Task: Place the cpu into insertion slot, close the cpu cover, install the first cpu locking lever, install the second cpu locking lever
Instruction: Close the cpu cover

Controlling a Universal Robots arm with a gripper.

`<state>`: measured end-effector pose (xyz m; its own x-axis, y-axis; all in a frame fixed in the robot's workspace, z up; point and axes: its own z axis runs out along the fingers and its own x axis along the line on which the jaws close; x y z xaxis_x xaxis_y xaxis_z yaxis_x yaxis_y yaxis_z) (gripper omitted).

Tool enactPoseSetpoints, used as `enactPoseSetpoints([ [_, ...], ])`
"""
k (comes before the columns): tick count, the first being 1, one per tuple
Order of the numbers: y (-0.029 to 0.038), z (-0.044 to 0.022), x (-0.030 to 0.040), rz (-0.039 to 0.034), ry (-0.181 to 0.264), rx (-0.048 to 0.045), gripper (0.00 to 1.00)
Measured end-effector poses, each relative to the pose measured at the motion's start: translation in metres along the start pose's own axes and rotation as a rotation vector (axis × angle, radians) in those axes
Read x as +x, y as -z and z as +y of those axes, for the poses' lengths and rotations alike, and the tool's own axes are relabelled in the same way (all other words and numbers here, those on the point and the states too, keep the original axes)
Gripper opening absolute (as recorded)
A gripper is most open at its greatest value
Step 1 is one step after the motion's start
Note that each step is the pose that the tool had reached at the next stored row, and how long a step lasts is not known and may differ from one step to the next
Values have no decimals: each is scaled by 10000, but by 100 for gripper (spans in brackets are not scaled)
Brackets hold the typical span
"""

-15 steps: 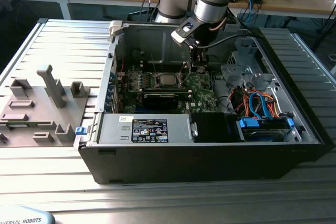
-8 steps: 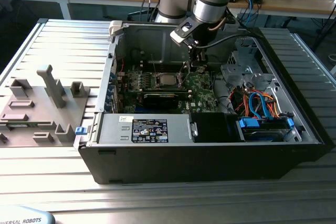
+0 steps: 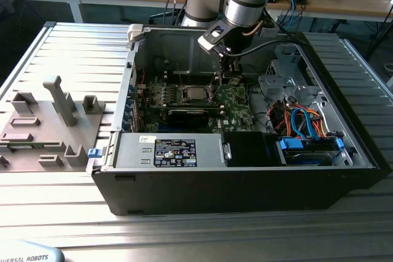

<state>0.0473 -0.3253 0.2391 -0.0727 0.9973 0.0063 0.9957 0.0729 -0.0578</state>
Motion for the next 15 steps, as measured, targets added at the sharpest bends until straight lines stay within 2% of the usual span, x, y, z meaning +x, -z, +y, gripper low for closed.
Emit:
enactPoseSetpoints([
  [15, -6, -68, 5, 0, 1, 0, 11],
])
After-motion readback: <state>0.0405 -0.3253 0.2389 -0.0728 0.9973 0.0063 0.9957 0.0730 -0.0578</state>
